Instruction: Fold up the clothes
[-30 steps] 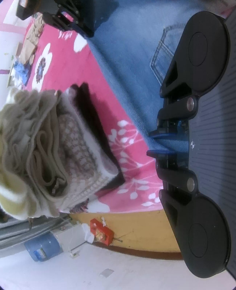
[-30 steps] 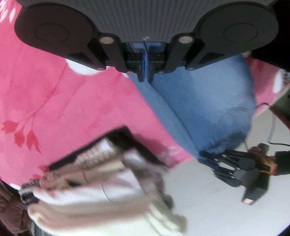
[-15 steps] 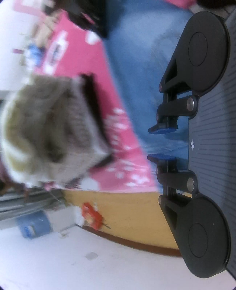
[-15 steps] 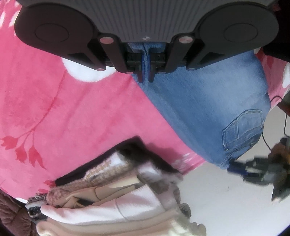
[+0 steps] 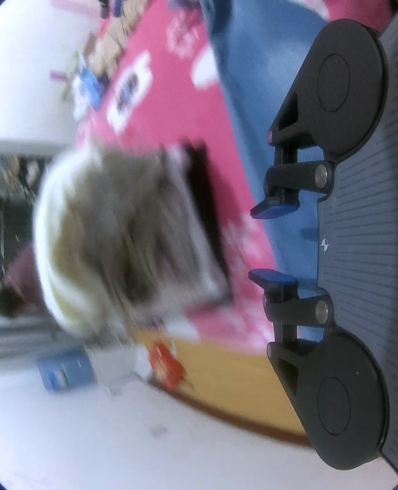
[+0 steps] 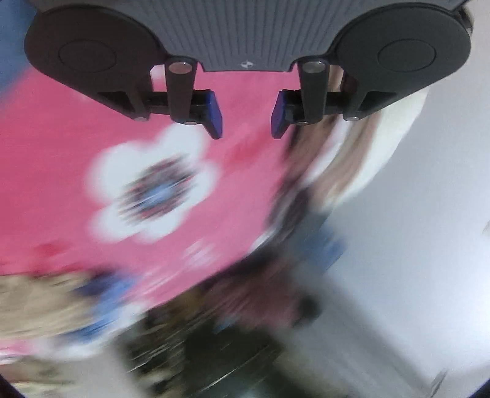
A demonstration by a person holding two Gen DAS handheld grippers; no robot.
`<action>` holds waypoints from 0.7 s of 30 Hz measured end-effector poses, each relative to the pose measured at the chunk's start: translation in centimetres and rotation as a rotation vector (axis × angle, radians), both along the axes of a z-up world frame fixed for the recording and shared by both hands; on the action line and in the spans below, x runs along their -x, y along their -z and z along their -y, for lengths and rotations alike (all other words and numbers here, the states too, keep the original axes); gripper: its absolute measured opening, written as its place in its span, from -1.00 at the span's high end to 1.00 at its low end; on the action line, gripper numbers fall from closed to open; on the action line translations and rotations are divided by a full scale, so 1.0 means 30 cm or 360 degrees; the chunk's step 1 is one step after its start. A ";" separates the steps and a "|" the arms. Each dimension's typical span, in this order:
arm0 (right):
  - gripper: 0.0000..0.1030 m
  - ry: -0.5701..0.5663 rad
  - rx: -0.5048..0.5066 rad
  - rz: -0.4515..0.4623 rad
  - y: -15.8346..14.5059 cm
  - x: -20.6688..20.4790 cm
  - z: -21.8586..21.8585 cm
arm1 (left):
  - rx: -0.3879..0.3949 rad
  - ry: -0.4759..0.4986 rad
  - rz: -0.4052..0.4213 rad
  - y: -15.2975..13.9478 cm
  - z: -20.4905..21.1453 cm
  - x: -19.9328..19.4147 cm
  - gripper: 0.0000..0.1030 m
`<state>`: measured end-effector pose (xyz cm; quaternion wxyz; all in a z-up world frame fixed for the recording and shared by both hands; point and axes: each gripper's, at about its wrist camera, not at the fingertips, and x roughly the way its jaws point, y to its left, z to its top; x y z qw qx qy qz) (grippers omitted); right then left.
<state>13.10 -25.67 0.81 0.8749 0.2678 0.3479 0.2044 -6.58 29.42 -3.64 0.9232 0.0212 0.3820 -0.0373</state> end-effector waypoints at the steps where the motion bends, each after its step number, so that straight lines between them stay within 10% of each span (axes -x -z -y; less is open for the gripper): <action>1: 0.17 0.0105 0.0024 -0.0001 -0.005 0.030 0.076 | 0.0025 0.0082 0.0003 -0.001 0.061 -0.022 0.27; 10: -0.04 0.0782 0.0113 -0.0430 0.184 0.304 0.499 | 0.0184 0.0767 -0.0124 0.111 0.655 -0.216 0.24; 15: -0.04 0.0832 -0.0017 -0.0562 0.298 0.383 0.553 | 0.0234 0.0799 -0.0150 0.164 0.824 -0.259 0.24; 21: -0.04 0.0692 0.0237 -0.0383 0.233 0.295 0.561 | 0.0281 0.0665 -0.0193 0.199 0.891 -0.298 0.24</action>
